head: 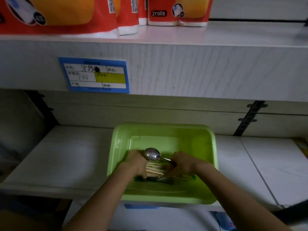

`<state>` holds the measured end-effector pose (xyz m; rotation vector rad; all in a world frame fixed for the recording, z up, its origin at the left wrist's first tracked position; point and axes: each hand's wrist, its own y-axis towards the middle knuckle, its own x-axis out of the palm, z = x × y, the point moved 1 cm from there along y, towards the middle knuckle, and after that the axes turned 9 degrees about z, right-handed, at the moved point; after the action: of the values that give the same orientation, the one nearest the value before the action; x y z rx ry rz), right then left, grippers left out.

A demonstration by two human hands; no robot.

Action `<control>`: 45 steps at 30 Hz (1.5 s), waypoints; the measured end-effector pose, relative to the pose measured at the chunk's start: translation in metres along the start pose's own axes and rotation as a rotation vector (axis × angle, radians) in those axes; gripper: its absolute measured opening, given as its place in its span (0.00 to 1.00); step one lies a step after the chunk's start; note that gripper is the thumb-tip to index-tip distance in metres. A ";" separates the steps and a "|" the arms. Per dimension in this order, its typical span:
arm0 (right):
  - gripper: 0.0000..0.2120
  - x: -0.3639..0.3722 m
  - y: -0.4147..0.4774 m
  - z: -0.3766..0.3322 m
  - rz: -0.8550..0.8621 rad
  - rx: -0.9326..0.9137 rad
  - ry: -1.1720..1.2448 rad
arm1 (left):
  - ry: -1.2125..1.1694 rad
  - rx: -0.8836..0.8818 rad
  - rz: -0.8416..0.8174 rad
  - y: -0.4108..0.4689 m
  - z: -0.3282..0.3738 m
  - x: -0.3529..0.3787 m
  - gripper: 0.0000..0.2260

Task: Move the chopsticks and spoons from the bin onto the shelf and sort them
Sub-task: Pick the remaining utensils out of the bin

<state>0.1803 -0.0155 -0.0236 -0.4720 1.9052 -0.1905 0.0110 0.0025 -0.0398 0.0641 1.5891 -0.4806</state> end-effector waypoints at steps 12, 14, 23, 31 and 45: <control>0.23 0.006 -0.007 -0.007 -0.051 -0.057 -0.112 | -0.059 0.044 0.042 0.006 -0.010 -0.011 0.11; 0.23 0.006 -0.005 -0.007 -0.076 -0.057 -0.138 | -0.077 0.037 0.029 0.007 -0.010 -0.011 0.12; 0.18 0.005 -0.002 -0.010 -0.159 -0.062 -0.117 | -0.112 -0.001 -0.009 0.005 -0.010 -0.011 0.17; 0.14 0.000 -0.001 -0.006 -0.292 0.001 -0.023 | -0.160 -0.013 -0.028 0.006 -0.011 -0.007 0.14; 0.06 -0.011 -0.004 -0.003 -0.326 -0.091 -0.099 | -0.142 -0.037 -0.024 0.003 -0.008 -0.012 0.11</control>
<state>0.1819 -0.0147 -0.0116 -0.8390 1.7372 -0.2885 0.0060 0.0110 -0.0292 -0.0174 1.4609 -0.4643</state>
